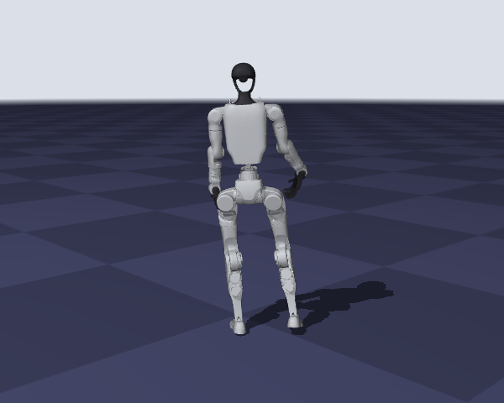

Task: Dance

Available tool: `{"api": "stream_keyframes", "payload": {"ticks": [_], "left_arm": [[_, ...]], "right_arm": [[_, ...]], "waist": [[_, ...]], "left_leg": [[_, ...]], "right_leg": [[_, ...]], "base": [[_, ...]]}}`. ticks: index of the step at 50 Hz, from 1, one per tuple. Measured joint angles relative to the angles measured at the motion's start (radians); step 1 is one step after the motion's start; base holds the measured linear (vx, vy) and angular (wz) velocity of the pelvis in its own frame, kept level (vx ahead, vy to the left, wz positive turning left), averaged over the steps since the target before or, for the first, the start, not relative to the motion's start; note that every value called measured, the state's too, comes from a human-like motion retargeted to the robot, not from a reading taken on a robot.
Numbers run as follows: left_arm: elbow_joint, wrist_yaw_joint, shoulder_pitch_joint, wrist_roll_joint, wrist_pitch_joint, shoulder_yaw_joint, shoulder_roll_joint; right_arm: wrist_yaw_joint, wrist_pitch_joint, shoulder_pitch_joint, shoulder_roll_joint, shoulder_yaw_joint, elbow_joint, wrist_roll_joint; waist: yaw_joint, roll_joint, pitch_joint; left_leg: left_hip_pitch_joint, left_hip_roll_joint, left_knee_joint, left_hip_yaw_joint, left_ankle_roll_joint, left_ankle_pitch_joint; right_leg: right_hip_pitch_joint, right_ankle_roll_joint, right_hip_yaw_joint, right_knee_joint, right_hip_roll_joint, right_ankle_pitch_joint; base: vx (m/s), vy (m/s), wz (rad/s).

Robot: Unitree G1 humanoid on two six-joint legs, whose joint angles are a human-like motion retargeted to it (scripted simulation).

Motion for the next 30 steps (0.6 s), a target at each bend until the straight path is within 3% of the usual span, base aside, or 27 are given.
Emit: {"api": "stream_keyframes", "payload": {"ticks": [4,7,10,12,13,15,17,18,20,22,25,27,30], "left_arm": [[0.002,0.037,0.063,-0.085,0.001,0.098,0.049],[-0.017,0.011,0.085,-0.17,-0.064,0.132,0.074],[-0.034,0.057,0.067,-0.224,-0.147,0.09,0.067],[-0.037,0.129,0.045,-0.229,-0.2,0.068,0.039],[-0.035,0.164,0.035,-0.233,-0.224,0.055,0.027],[-0.024,0.222,0.015,-0.25,-0.26,0.012,0.005],[-0.02,0.264,0.004,-0.237,-0.277,-0.032,-0.028],[-0.02,0.276,0.002,-0.22,-0.278,-0.052,-0.044],[-0.014,0.273,-0.008,-0.191,-0.268,-0.1,-0.066],[-0.004,0.207,-0.024,-0.185,-0.232,-0.17,-0.069],[-0.009,0.054,-0.048,-0.123,-0.175,-0.239,-0.079],[-0.013,-0.053,-0.072,-0.091,-0.135,-0.28,-0.083],[-0.009,-0.191,-0.103,-0.061,-0.118,-0.307,-0.078]], "right_arm": [[-0.124,0.001,0.02,0.103,-0.083,0.087,0.128],[-0.268,-0.031,0.03,0.19,-0.151,0.184,0.305],[-0.478,-0.217,0.049,0.241,-0.24,0.308,0.541],[-0.645,-0.347,0.059,0.252,-0.25,0.383,0.651],[-0.736,-0.402,0.066,0.258,-0.233,0.414,0.683],[-0.919,-0.478,0.079,0.265,-0.188,0.475,0.692],[-1.032,-0.5,0.102,0.248,-0.142,0.527,0.607],[-1.054,-0.495,0.117,0.234,-0.12,0.546,0.531],[-1.001,-0.432,0.133,0.196,-0.053,0.568,0.41],[-0.821,-0.322,0.112,0.135,0.07,0.59,0.364],[-0.456,-0.139,0.052,0.056,0.227,0.611,0.231],[-0.216,-0.042,0.01,0.016,0.249,0.592,0.049],[0.169,-0.004,-0.06,-0.033,0.307,0.538,-0.149]], "waist": [[-0.018,-0.054,0.005],[-0.038,-0.104,0.006],[0.031,-0.141,0.083],[0.076,-0.144,0.11],[0.085,-0.136,0.112],[0.106,-0.122,0.116],[0.122,-0.114,0.116],[0.124,-0.11,0.116],[0.116,-0.096,0.115],[0.102,-0.083,0.112],[0.081,-0.069,0.104],[0.077,-0.054,0.107],[0.065,-0.03,0.114]], "left_leg": [[0.013,0.033,0.037,-0.018,-0.019,0.035],[-0.039,0.054,0.122,-0.036,-0.03,0.042],[-0.039,0.051,0.216,-0.076,0.024,0.0],[-0.05,-0.001,0.213,-0.19,-0.042,0.017],[-0.054,-0.02,0.194,-0.24,-0.105,0.041],[-0.072,-0.091,0.164,-0.38,-0.176,0.066],[-0.084,-0.128,0.149,-0.417,-0.159,0.065],[-0.086,-0.114,0.142,-0.37,-0.122,0.071],[-0.074,-0.097,0.126,-0.314,-0.085,0.06],[-0.07,-0.101,0.095,-0.333,-0.093,0.063],[-0.063,-0.095,0.042,-0.32,-0.103,0.075],[-0.056,-0.088,0.01,-0.258,-0.08,0.089],[-0.051,-0.101,-0.028,-0.213,-0.044,0.108]], "right_leg": [[0.084,-0.006,-0.074,-0.148,0.011,-0.074],[0.111,-0.008,-0.11,-0.2,0.016,-0.115],[0.154,-0.008,-0.128,-0.2,0.0,-0.117],[0.149,-0.019,-0.127,-0.194,0.01,-0.121],[0.14,-0.024,-0.127,-0.19,0.023,-0.121],[0.125,-0.038,-0.118,-0.184,0.043,-0.12],[0.115,-0.045,-0.103,-0.178,0.045,-0.117],[0.112,-0.045,-0.098,-0.177,0.044,-0.114],[0.109,-0.049,-0.097,-0.177,0.046,-0.106],[0.098,-0.051,-0.09,-0.179,0.049,-0.1],[0.071,-0.055,-0.074,-0.175,0.047,-0.088],[0.048,-0.065,-0.062,-0.165,0.043,-0.076],[0.009,-0.075,-0.034,-0.147,0.041,-0.054]], "base": [[-0.3,-0.38,0.01],[-0.36,-0.32,0.47],[-0.32,-0.24,0.35],[-0.36,-0.06,0.06],[-0.37,0.0,-0.15],[-0.28,0.05,-0.31],[-0.13,0.12,-0.34],[-0.09,0.15,-0.2],[-0.09,0.17,-0.09],[-0.12,0.18,-0.17],[-0.11,0.23,-0.28],[-0.1,0.28,-0.35],[-0.12,0.34,-0.51]]}}
